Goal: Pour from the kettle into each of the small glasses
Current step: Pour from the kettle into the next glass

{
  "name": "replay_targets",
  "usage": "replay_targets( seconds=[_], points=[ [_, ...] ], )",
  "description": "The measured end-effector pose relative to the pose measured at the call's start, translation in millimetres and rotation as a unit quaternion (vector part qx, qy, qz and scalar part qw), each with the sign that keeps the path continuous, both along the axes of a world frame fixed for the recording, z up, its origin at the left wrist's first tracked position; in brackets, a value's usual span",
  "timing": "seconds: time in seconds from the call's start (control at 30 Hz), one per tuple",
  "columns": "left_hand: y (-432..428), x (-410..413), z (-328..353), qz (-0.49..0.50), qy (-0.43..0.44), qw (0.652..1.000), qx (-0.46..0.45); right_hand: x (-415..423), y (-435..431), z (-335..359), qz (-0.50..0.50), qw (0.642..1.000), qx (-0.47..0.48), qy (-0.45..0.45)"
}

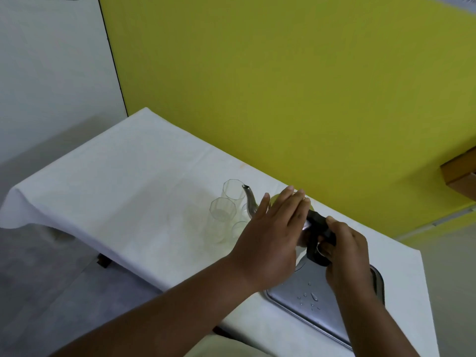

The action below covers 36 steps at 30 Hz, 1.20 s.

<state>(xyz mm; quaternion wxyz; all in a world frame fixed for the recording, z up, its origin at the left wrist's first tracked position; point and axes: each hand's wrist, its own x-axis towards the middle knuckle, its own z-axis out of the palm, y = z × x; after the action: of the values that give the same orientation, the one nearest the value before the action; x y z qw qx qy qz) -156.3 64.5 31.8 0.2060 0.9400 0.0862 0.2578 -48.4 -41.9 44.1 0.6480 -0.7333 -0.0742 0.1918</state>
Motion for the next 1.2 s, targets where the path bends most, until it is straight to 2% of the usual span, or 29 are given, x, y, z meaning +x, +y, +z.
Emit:
replay_targets(
  seconds=[0.4,0.8,1.2],
  points=[
    [27.8,30.5,1.1,-0.004,0.012,0.996,-0.093,28.0,27.8,26.9,0.065,0.991,-0.098,-0.066],
    [31.6,40.2,-8.6,0.005,0.030,0.992,-0.120,52.3,39.7,30.3,0.073,0.966,-0.204,-0.141],
    [26.2,38.2,-2.9,0.006,0.007,0.991,-0.133,55.6,37.3,43.4,0.079,0.956,-0.226,-0.172]
  ],
)
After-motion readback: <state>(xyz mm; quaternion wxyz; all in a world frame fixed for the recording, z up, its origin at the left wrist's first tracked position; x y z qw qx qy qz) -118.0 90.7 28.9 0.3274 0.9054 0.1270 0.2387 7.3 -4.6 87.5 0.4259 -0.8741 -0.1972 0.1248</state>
